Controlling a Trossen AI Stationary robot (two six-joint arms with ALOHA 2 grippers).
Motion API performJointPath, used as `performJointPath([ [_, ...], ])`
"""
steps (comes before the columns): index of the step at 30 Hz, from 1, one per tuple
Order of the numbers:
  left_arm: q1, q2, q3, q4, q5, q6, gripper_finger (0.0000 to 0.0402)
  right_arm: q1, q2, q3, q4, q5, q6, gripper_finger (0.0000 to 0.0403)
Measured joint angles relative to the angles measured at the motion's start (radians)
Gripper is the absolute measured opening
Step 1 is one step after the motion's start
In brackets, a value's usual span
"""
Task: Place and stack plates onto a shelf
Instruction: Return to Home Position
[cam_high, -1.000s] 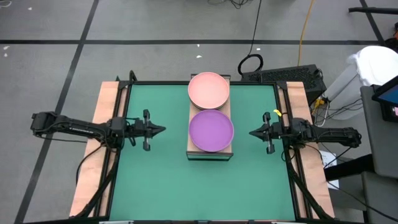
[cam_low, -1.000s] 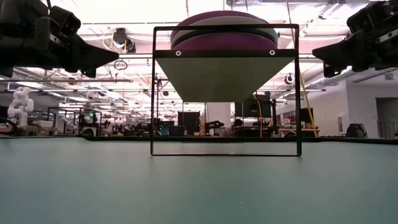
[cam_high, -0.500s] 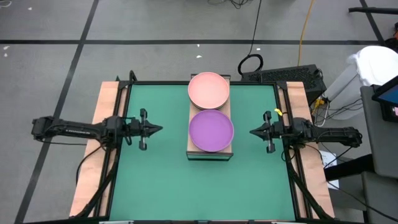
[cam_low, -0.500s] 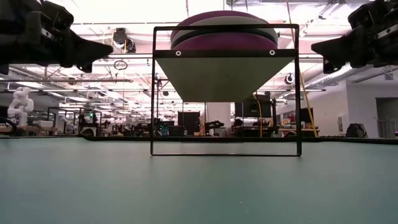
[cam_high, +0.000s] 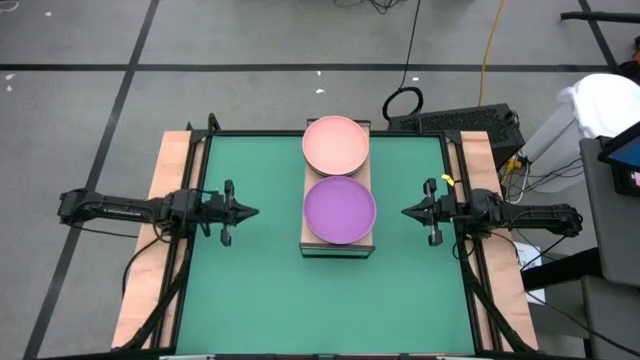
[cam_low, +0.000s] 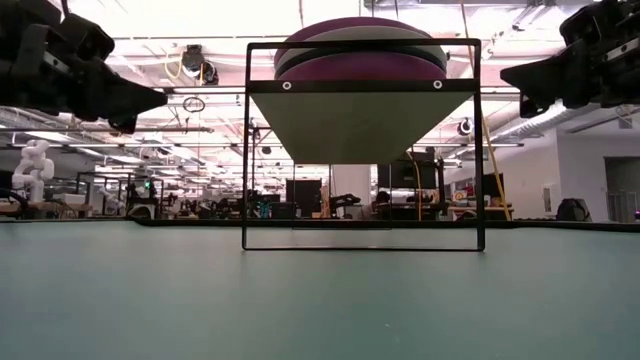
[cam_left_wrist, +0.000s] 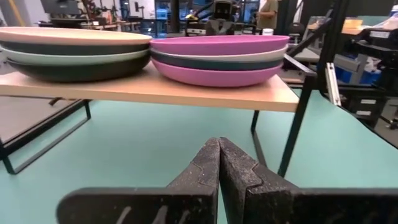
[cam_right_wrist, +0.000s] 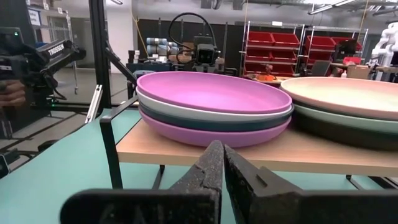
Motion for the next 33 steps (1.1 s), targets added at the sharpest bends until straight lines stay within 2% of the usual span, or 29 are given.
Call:
performJointPath([
  [11,-0.045,-0.185,0.000,-0.145,-0.002,-0.027,0.0003,0.000,0.000,0.000,0.002,0.000,0.000,0.0000],
  [20,-0.096,-0.318,0.000,-0.230,-0.055,0.010,0.0003,0.000,0.000,0.000,0.002,0.000,0.000,0.0000],
  [29,-0.095,-0.289,0.001,-0.234,-0.054,-0.037,0.0003,0.000,0.000,0.000,0.002,0.001,0.000,0.0000],
  [33,-0.095,-0.282,0.001,-0.230,-0.054,-0.009,0.0003,0.000,0.000,0.000,0.002,0.001,0.000,0.0000],
])
